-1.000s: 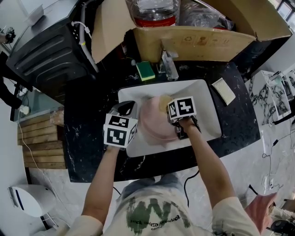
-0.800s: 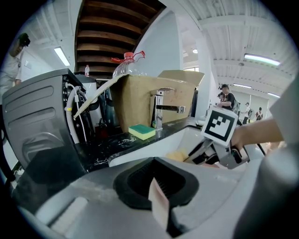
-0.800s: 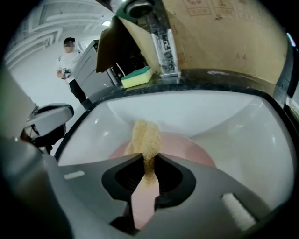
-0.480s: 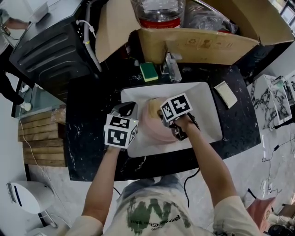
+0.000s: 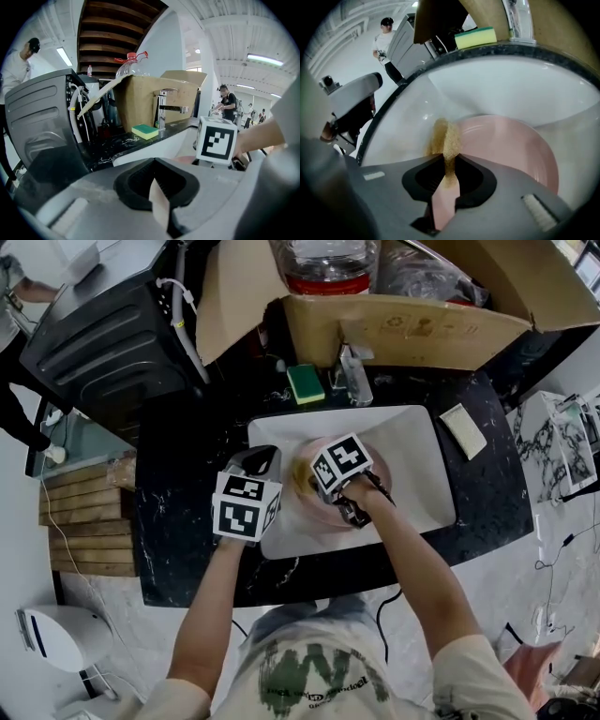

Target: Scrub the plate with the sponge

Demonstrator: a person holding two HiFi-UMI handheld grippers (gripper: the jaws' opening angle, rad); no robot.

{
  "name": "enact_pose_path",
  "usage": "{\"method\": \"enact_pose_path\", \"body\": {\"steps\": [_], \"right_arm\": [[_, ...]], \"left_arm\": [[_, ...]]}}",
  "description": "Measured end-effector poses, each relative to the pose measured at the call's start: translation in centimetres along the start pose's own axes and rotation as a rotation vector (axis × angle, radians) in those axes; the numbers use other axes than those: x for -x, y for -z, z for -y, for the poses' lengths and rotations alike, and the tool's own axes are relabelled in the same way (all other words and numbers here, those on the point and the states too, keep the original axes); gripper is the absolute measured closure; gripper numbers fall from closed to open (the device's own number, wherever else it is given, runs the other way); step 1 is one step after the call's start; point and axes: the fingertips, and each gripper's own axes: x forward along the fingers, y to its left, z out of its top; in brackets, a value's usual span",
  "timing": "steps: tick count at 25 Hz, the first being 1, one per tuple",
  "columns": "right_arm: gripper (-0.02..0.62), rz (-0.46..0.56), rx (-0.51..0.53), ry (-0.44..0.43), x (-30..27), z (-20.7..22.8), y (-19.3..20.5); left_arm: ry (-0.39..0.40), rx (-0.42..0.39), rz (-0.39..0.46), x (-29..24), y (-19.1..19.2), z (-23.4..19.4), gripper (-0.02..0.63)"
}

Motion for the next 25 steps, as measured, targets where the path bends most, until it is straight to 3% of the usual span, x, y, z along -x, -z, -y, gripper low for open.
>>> {"method": "enact_pose_path", "body": {"steps": [8,25], "right_arm": [[0.532,-0.052,0.036,0.061,-1.1,0.9,0.7],[0.531,-0.079,0.033,0.098,-0.2,2.8,1.6]], "left_arm": [[-0.003,-0.002,-0.001,0.0,0.0,0.0,0.601],[-0.007,-0.002,-0.005,-0.2,0.0,0.1,0.601]]}}
